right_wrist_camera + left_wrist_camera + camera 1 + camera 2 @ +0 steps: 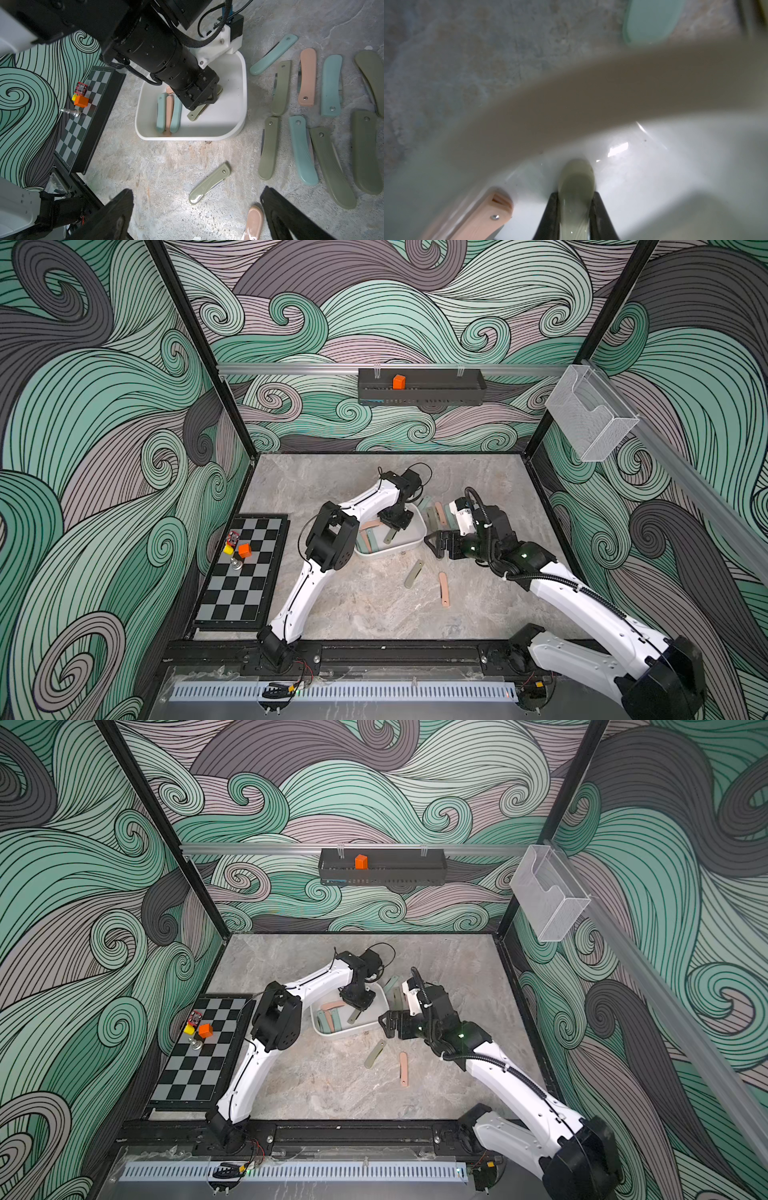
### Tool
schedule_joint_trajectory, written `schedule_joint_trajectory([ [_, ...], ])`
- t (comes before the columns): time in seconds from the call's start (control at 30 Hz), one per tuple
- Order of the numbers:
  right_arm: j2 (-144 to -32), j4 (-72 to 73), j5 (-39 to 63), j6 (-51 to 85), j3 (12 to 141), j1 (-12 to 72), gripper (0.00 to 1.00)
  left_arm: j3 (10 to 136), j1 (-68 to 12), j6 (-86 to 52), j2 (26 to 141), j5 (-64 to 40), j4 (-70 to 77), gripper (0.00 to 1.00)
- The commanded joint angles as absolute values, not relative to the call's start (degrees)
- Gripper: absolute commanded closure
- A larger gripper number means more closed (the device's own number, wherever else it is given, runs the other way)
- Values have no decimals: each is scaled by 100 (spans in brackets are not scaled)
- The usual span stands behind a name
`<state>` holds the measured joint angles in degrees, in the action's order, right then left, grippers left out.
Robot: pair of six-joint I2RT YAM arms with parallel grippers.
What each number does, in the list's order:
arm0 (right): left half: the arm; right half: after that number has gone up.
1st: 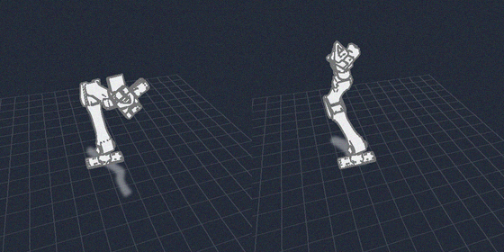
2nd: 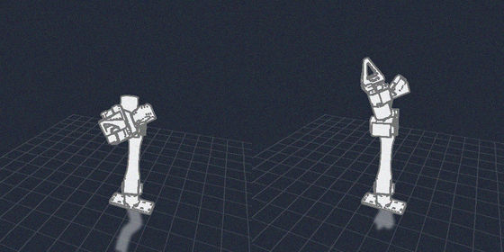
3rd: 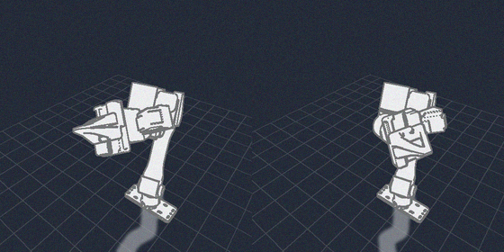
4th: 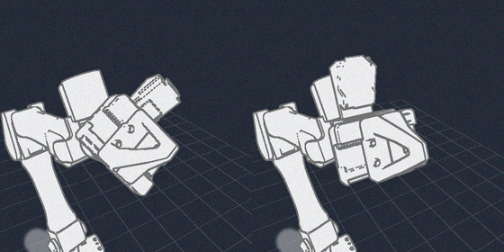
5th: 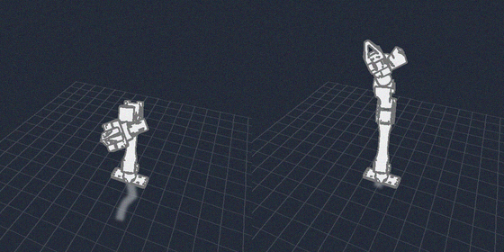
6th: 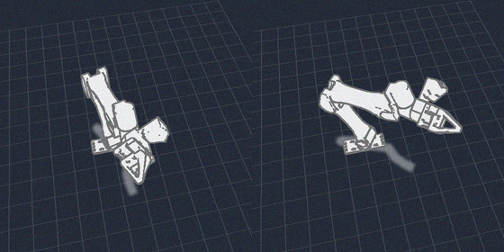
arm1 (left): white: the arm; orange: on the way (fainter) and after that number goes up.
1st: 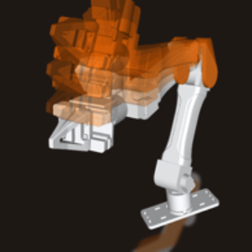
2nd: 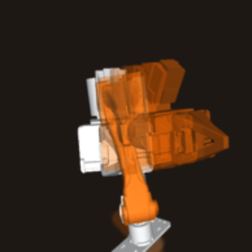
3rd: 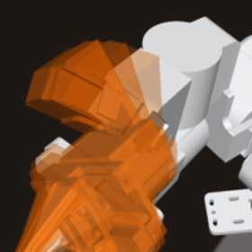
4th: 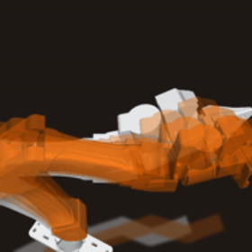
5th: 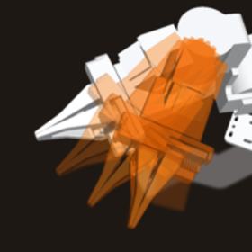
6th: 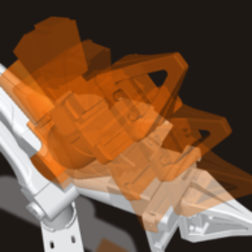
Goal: Take the fruit knife out of the storage box
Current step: Pick up the fruit knife from the storage box.
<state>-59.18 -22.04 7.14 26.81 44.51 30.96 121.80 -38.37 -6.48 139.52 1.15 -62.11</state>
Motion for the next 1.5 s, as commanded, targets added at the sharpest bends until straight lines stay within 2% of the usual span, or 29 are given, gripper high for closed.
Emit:
schedule_joint_trajectory([
  [0.0, -5862, -2145, 748, 2778, 4395, 3134, 2, 12367, -3814, -536, 13775, 211, -6512, 87],
  [0.73, -5748, -2094, 862, 2831, 4201, 3231, 2, 11405, -4122, -656, 12213, 361, -6750, 86],
  [1.17, -5190, -2221, 728, 2979, 3765, 3602, 2, 9281, -5057, -1400, 11089, 6, -5845, 86],
  [1.47, -5042, -2327, 572, 3112, 3651, 3943, 2, 8378, -5146, -1556, 11264, 127, -4970, 89],
])
